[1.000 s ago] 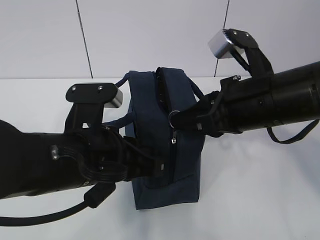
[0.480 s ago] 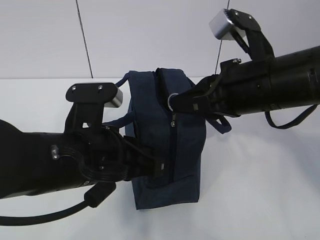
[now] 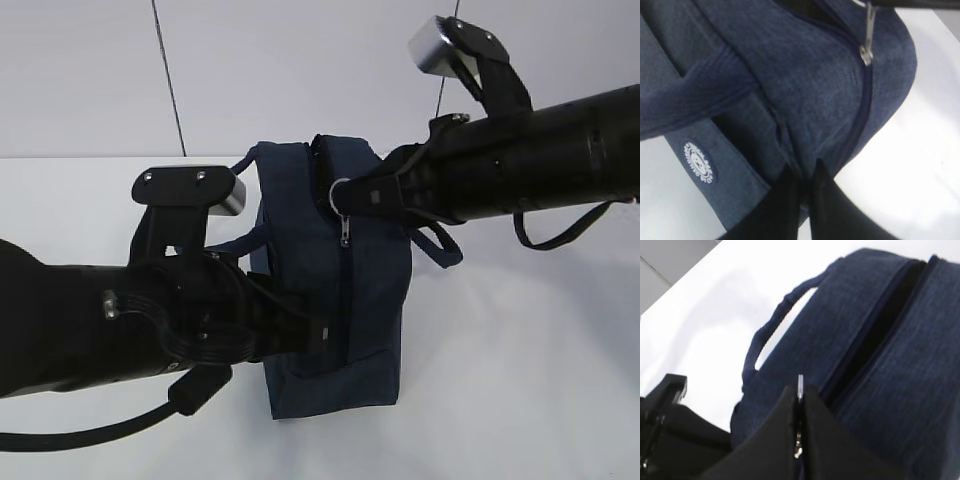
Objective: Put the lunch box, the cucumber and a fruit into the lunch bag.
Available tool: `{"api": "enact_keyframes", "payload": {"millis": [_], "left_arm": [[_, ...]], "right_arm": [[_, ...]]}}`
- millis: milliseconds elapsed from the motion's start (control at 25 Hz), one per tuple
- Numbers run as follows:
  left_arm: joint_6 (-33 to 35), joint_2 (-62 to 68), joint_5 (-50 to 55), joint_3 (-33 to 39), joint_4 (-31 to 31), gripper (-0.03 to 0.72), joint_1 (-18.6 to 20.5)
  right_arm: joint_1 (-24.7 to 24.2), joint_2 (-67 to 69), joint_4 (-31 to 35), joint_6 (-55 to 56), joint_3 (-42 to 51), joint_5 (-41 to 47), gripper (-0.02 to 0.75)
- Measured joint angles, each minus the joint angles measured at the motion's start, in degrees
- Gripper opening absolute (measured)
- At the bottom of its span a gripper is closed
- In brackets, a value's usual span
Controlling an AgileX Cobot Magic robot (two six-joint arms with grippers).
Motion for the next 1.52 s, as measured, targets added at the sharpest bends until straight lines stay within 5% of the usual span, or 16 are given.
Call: {"api": "enact_keyframes", "payload": {"millis": [1520], "left_arm": [[0.00,0.00,-0.21,0.00,0.00,0.002,0.00]], "right_arm": [[0.00,8.31,-1.22,1.02,-10.29,-4.49,-0.013]]}}
